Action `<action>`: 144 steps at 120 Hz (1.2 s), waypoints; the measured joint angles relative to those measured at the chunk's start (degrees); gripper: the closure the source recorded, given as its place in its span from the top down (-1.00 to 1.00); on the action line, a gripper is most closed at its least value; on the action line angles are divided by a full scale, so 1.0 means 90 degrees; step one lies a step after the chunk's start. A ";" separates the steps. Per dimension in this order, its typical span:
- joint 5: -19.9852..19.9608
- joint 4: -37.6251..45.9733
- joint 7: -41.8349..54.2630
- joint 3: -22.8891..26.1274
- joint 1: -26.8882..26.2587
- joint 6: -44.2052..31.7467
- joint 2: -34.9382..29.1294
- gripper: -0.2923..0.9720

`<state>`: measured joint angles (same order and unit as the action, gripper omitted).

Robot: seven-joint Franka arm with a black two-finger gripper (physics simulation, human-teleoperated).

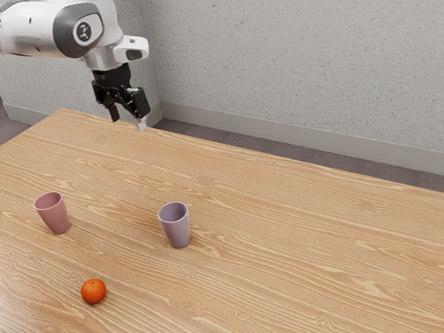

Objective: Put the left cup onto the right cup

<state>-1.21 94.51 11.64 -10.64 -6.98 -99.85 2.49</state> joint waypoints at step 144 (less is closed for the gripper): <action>0.0662 0.3069 -0.0260 -0.0726 0.1012 -0.1668 -0.0816 0.54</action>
<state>4.75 122.14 9.30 -17.18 2.13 -114.86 -4.86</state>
